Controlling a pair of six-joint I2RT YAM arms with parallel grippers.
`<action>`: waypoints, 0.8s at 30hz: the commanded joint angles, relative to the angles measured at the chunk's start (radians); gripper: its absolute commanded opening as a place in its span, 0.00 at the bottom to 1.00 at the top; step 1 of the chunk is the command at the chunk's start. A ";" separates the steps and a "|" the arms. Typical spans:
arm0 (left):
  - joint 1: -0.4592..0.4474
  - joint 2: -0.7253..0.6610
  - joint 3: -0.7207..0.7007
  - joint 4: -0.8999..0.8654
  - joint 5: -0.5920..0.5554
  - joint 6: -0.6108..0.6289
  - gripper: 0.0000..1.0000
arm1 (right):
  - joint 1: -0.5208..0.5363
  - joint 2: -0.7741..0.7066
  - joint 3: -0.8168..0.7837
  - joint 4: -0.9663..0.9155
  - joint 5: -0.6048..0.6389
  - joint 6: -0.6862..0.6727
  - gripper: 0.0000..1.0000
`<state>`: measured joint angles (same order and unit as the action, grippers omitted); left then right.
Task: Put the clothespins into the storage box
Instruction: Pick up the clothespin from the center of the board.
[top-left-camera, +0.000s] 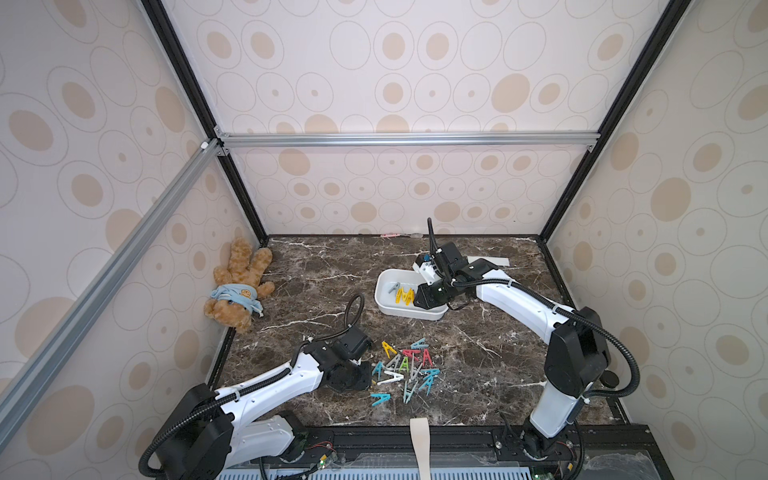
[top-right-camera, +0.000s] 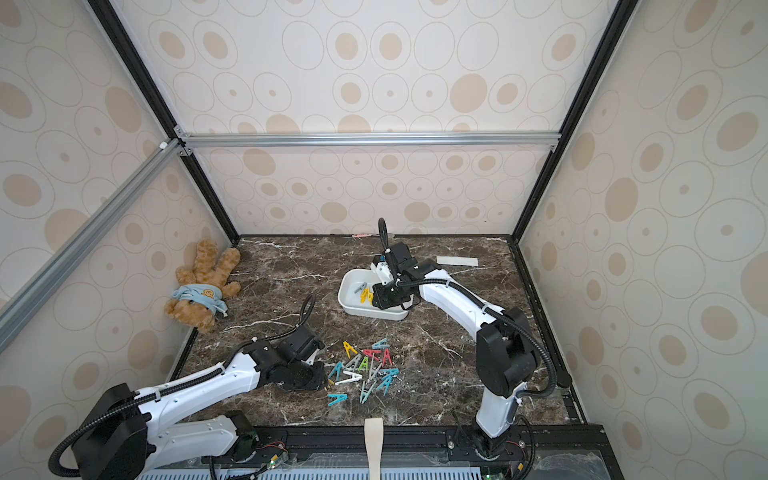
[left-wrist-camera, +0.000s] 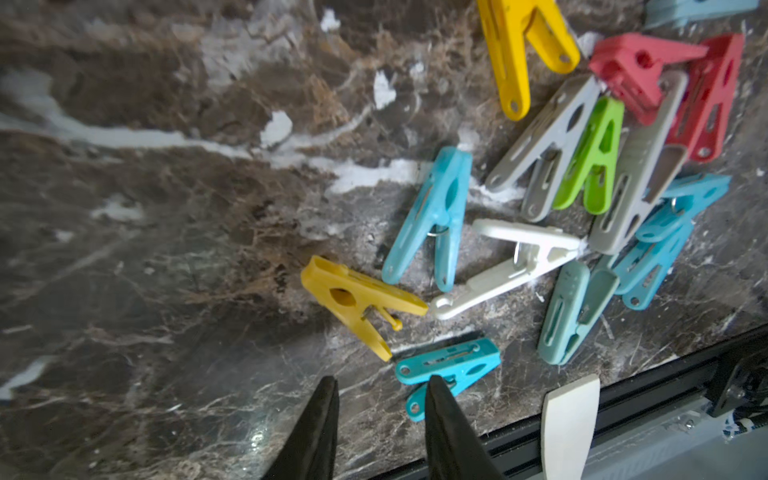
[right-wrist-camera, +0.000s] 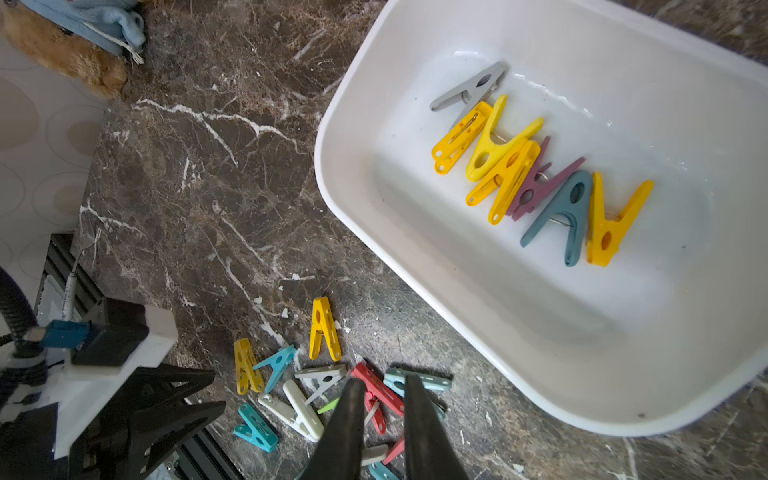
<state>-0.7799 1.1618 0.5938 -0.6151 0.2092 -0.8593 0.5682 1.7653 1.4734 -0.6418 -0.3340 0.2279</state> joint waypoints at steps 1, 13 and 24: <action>-0.023 0.010 0.002 0.005 -0.020 -0.075 0.36 | 0.001 0.013 0.018 0.024 -0.022 0.010 0.21; -0.038 0.118 0.017 0.056 -0.096 -0.081 0.35 | 0.001 -0.014 -0.017 0.036 -0.010 0.004 0.21; -0.038 0.176 0.036 0.066 -0.164 -0.084 0.33 | 0.001 -0.036 -0.037 0.047 -0.007 0.002 0.20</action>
<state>-0.8101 1.3132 0.6071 -0.5537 0.0994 -0.9249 0.5682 1.7634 1.4483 -0.5972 -0.3424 0.2306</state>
